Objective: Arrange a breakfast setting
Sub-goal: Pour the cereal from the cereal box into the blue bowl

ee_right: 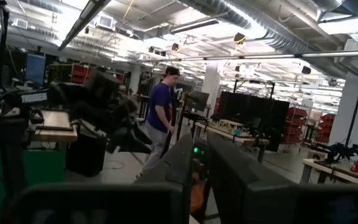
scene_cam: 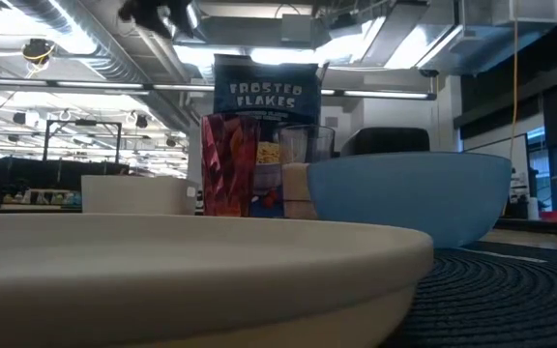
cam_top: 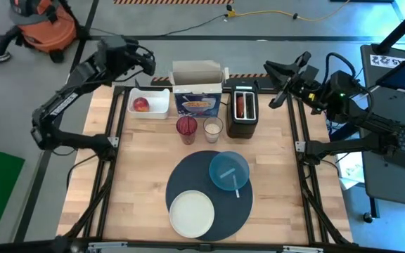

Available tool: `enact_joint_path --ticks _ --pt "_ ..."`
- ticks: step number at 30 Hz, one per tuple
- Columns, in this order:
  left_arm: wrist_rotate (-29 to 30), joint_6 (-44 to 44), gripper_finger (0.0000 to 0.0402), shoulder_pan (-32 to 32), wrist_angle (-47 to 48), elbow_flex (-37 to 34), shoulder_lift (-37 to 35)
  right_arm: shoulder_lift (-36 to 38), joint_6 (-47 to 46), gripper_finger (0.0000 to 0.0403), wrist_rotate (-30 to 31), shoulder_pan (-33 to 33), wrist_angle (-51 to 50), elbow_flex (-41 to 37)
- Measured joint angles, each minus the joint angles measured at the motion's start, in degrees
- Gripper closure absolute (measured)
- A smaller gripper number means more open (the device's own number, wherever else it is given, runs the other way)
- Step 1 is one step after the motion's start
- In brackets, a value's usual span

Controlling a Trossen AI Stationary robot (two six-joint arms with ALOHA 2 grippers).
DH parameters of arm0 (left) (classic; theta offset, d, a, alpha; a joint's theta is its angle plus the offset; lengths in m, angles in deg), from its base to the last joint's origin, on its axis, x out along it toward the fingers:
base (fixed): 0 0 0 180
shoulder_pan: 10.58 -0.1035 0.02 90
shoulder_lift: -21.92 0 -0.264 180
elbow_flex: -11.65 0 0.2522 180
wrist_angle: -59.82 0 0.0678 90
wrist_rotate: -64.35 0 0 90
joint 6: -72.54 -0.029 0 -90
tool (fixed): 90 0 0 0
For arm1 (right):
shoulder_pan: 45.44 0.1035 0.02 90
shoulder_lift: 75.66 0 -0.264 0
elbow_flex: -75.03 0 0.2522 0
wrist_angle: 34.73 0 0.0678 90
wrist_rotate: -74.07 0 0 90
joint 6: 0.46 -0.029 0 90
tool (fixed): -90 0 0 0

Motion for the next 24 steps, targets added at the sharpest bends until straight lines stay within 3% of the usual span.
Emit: enact_joint_path --ticks 5,9,17,24 --pt "-11.0 0.5 0.0085 -8.6 8.1 0.0 3.5 0.1 0.0 0.0352 -1.0 0.0 -0.9 0.0" --pt "-18.2 -1.5 0.0073 -11.9 14.2 0.0 6.9 0.1 0.0 0.0352 -1.0 0.0 -2.7 0.0" --pt "-26.0 -10.9 0.0094 -12.7 20.5 -1.5 10.0 0.1 0.0 0.0352 1.3 0.0 -5.2 0.0" --pt "-38.4 -16.8 0.0114 -12.7 18.1 -8.5 10.0 0.1 0.0 0.0352 1.6 0.0 -8.0 0.0"
